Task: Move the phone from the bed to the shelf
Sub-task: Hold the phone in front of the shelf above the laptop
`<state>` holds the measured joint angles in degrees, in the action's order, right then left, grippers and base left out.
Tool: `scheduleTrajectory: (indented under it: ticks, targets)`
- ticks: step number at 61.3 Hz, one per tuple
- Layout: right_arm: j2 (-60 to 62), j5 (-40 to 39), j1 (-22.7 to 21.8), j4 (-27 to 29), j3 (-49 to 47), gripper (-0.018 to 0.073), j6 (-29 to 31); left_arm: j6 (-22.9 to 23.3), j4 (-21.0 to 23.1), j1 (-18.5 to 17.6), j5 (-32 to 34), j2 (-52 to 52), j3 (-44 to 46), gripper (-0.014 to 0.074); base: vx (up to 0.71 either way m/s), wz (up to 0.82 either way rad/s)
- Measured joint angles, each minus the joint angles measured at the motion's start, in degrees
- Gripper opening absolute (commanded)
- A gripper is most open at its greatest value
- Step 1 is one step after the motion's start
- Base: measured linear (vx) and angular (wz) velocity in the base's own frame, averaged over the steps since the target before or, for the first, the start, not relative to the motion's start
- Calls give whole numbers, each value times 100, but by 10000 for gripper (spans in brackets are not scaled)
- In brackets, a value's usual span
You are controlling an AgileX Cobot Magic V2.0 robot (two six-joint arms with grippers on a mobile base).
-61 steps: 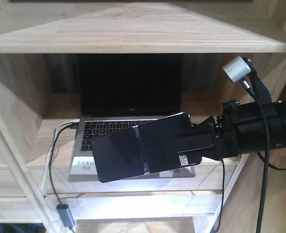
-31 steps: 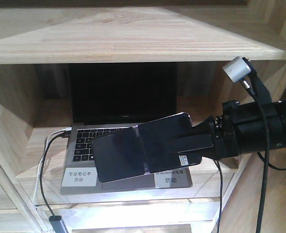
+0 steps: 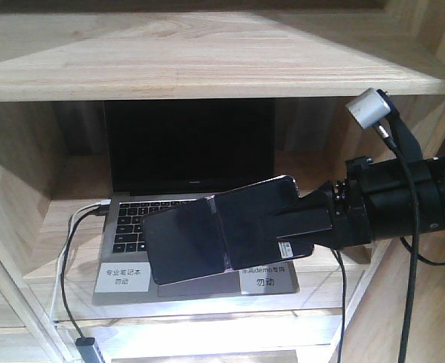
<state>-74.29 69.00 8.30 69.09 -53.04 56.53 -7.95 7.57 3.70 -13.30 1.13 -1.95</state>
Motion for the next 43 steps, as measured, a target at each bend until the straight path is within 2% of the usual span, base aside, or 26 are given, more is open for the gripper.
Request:
scheduleTrajectory:
  ticks: [43]
  targets:
    - [0, 0, 0, 0, 0, -1, 0, 0, 0, 0, 0, 0, 0, 1, 0, 0]
